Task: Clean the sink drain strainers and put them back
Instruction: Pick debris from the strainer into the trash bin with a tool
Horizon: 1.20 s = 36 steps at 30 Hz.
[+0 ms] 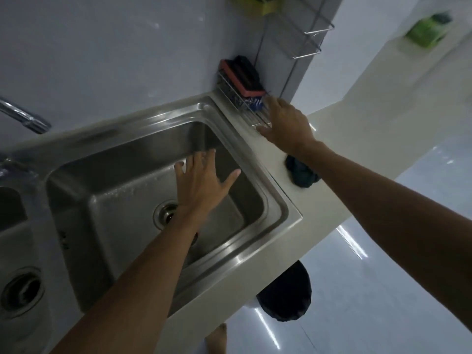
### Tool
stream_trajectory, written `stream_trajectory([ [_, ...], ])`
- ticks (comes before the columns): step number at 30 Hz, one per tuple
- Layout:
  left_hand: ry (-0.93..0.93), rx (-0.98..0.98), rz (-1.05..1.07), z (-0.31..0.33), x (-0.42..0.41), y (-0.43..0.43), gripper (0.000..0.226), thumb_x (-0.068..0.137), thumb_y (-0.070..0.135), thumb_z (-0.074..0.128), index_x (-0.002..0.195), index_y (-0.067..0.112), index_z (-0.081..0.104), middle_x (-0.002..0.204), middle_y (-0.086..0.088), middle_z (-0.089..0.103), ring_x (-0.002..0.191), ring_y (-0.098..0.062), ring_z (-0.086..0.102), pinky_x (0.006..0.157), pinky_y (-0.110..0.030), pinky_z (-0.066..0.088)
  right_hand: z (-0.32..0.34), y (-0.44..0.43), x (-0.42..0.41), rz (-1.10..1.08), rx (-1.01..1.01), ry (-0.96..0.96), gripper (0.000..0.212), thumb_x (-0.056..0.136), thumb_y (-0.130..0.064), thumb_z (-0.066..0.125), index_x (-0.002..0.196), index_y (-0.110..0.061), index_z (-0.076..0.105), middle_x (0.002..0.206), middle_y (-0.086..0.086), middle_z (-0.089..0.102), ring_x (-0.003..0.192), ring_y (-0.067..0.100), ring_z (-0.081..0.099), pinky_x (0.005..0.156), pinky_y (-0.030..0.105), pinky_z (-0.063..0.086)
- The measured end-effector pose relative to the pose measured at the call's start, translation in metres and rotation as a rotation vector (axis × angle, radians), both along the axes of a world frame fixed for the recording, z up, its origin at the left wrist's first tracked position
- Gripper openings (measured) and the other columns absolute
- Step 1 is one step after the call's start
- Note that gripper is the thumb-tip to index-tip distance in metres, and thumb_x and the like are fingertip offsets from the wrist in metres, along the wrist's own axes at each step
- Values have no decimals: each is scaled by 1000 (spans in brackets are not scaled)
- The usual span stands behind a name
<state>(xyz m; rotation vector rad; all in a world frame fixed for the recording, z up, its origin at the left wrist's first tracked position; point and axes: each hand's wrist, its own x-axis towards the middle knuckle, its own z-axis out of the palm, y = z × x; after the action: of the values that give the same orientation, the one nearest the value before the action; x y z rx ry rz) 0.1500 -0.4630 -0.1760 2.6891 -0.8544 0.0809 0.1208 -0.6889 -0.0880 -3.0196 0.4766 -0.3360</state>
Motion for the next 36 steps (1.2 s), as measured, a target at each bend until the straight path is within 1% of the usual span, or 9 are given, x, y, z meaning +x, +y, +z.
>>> stream_trajectory([
  [5, -11, -15, -21, -15, -3, -25, 89, 88, 84, 34, 144, 16, 48, 133, -11, 58, 124, -29, 52, 103, -51, 36, -8, -49, 1, 42, 32, 176, 106, 71, -66, 77, 152, -30, 21, 124, 15, 56, 101, 33, 61, 83, 43, 52],
  [7, -14, -1, -28, -23, -4, -25, 90, 88, 85, 33, 143, 16, 50, 133, -11, 59, 123, -29, 53, 102, -50, 37, -17, -60, 0, 63, 15, 258, 108, 69, -67, 77, 154, -33, 21, 121, 12, 57, 101, 31, 61, 81, 41, 52],
  [12, 37, 62, -26, -39, -6, -13, 93, 87, 86, 27, 145, 17, 47, 136, -12, 58, 124, -28, 54, 102, -51, 39, -38, -64, 3, 192, -73, 234, 60, 92, -48, 65, 147, -34, 47, 106, 5, 64, 94, 26, 62, 70, 35, 49],
  [18, 55, 140, 16, -61, -6, 36, 92, 87, 87, 28, 143, 18, 48, 133, -10, 59, 120, -28, 56, 100, -49, 42, -52, -54, 10, 192, -256, 57, 22, 104, -18, 53, 120, -13, 68, 101, 13, 72, 85, 33, 67, 65, 37, 52],
  [22, 44, 190, 59, -71, -2, 65, 95, 86, 89, 25, 142, 17, 49, 133, -11, 59, 120, -30, 57, 100, -51, 44, -45, -49, 3, 53, -266, 38, 18, 102, -9, 51, 104, -13, 68, 85, 11, 71, 74, 32, 65, 60, 36, 53],
  [25, 88, 233, 108, -75, -4, 94, 96, 85, 90, 27, 145, 18, 46, 139, -12, 55, 125, -32, 55, 103, -53, 44, -33, -29, -15, 22, -199, -112, 23, 105, -20, 47, 102, -13, 68, 80, 12, 69, 69, 32, 63, 58, 34, 52],
  [27, 157, 247, 144, -75, -6, 115, 93, 84, 88, 33, 145, 20, 43, 142, -12, 52, 127, -33, 52, 105, -54, 43, -29, -3, -29, 120, -90, -233, 24, 106, -28, 47, 109, -15, 67, 84, 12, 69, 70, 28, 64, 60, 27, 46],
  [31, 290, 220, 212, -79, -14, 151, 88, 81, 81, 52, 145, 21, 39, 144, -13, 48, 129, -35, 47, 105, -49, 41, -43, 66, -37, 327, 82, -147, 35, 108, -43, 34, 126, -26, 59, 94, 9, 68, 72, 22, 61, 64, 35, 56],
  [36, 446, 339, 227, -97, -26, 182, 98, 80, 74, 62, 155, 22, 25, 156, -12, 33, 139, -35, 36, 109, -50, 35, -93, 157, -31, 493, 173, -78, 27, 106, -40, 45, 124, -29, 62, 91, 4, 72, 75, 23, 67, 59, 35, 57],
])
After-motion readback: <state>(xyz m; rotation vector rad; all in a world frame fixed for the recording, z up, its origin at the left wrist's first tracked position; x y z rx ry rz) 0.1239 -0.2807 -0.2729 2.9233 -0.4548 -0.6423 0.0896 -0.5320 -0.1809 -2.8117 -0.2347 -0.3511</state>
